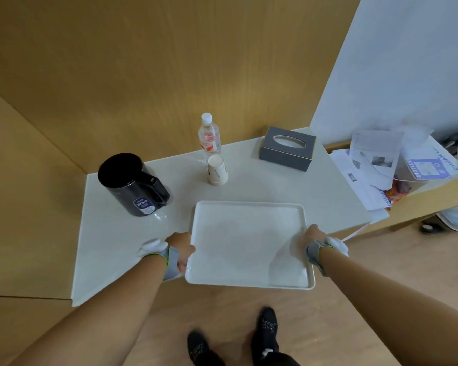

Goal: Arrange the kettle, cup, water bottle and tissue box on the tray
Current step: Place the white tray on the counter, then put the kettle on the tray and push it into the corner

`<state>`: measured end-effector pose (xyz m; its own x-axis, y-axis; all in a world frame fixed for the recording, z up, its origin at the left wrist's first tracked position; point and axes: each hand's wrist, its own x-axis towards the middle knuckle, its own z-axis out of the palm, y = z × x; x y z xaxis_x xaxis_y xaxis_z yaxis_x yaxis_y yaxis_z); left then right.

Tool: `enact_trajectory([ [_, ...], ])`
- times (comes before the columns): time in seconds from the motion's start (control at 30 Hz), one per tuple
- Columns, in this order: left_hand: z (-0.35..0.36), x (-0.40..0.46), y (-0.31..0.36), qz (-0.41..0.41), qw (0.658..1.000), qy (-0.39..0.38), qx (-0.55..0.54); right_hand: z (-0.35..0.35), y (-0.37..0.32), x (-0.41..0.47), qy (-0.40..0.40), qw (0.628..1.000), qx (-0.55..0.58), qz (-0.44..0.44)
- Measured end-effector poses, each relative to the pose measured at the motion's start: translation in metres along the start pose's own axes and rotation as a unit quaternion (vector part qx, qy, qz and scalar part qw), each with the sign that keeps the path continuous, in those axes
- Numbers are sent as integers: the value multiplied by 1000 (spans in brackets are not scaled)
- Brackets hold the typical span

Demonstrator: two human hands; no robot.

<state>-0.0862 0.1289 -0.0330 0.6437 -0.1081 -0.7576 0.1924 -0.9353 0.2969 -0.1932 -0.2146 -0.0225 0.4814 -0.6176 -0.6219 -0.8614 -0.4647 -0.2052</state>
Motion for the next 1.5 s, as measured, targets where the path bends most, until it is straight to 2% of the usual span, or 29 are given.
enact_trajectory([
  [0.07, -3, -3, -17, -35, 999, -13, -39, 1, -10, -7, -23, 1000, -4, 18],
  [0.23, -9, -13, -59, -103, 982, -31, -155, 15, -37, -21, -20, 997, -63, -34],
  [0.37, -20, -29, -83, -73, 996, 16, -50, 29, -66, -30, -16, 980, -154, -129],
  [0.47, -25, -37, -103, -62, 997, 55, 6, 44, -85, -33, -17, 974, -174, -142],
  [0.73, -34, -40, -150, -74, 990, 124, 2, 70, -129, -39, -33, 957, -207, -199],
  [1.1, -46, -30, -169, -119, 975, 188, 23, 90, -162, -29, -98, 966, -106, -214],
  [1.2, -40, -31, -161, -116, 960, 247, 62, 89, -183, -39, -23, 963, -59, -261],
  [1.27, -34, -31, -148, -96, 942, 304, 100, 88, -207, -53, 35, 945, 13, -324],
  [1.3, -32, -30, -139, -70, 937, 326, 108, 87, -222, -62, 37, 932, 54, -356],
  [1.4, -28, -27, -113, 14, 940, 329, 85, 88, -271, -90, -52, 893, 145, -422],
  [1.5, -26, -25, -92, 50, 961, 270, 38, 89, -309, -109, -165, 873, 170, -426],
])
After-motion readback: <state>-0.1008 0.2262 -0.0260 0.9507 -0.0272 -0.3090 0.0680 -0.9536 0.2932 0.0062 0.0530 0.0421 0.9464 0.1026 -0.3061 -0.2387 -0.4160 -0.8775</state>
